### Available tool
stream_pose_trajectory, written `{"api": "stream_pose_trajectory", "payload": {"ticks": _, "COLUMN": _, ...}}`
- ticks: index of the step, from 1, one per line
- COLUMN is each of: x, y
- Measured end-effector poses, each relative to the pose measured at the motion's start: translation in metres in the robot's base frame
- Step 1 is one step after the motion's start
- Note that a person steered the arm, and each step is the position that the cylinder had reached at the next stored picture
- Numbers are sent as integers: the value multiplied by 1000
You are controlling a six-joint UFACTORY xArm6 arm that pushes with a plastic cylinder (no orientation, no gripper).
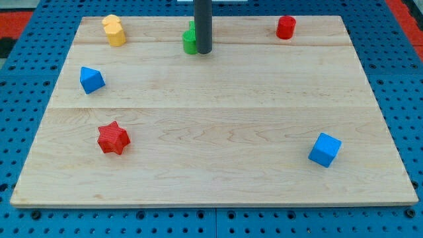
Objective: Move the red star to the red circle
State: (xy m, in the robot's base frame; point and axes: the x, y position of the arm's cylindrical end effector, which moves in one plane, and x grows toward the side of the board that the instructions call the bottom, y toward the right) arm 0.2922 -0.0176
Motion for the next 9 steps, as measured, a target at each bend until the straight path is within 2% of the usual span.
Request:
{"api": "stream_pose_trajectory", "payload": {"ticks": 1, "x": 0, "y": 0}}
{"api": "stream_pose_trajectory", "payload": {"ticks": 2, "x": 18, "y": 2}}
{"api": "stream_pose_trajectory", "payload": {"ticks": 3, "x": 72, "y": 2}}
{"api": "stream_pose_trajectory", "payload": {"ticks": 4, "x": 102, "y": 2}}
{"api": "stream_pose_trajectory", "payload": {"ticks": 6, "x": 232, "y": -24}}
{"api": "stream_pose_trajectory", "payload": {"ticks": 7, "x": 276, "y": -94}}
{"api": "stream_pose_trajectory", "payload": {"ticks": 8, "x": 255, "y": -139}}
{"api": "stream_pose_trajectory", "payload": {"ticks": 9, "x": 230, "y": -160}}
